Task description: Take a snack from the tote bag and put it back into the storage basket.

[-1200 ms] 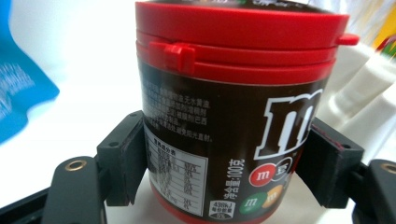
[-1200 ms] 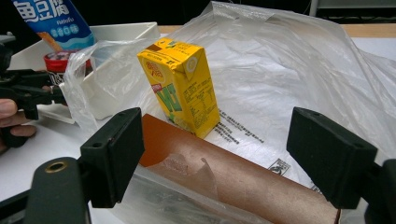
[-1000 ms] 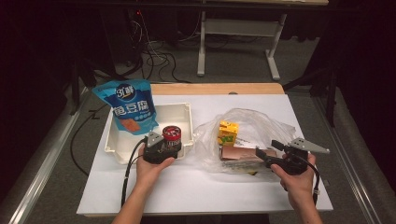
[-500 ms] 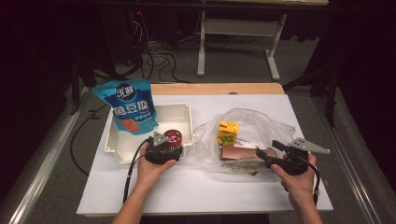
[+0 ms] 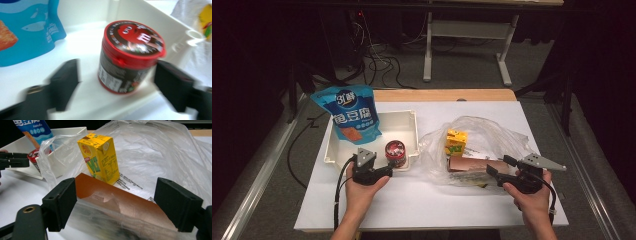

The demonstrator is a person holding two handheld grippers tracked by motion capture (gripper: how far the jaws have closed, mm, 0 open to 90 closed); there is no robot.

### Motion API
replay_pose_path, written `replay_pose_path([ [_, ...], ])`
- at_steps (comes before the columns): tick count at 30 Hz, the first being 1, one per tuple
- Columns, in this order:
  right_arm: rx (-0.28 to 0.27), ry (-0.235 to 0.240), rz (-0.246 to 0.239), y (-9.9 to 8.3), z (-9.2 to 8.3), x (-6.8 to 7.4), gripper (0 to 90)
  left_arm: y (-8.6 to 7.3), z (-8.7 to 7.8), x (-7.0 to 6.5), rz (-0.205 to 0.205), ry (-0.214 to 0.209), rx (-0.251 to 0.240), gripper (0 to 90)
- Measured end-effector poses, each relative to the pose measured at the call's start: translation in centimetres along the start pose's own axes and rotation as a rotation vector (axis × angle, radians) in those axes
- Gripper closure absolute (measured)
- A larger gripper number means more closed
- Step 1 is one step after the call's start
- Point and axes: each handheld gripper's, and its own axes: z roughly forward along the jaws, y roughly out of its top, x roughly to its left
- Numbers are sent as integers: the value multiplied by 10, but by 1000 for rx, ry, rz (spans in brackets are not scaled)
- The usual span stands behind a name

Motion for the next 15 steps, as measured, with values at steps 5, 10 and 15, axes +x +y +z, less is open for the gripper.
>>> replay_pose_path([
  [5,6,-11,19,-9,-6,-3,192,-5,-4,-8,-8,-84,-4,895],
  [10,5,-18,34,-17,-14,-6,193,-2,9,-13,-42,-82,16,900],
  [15,-9,-35,43,-18,-18,-14,194,5,19,-12,-95,-25,20,900],
])
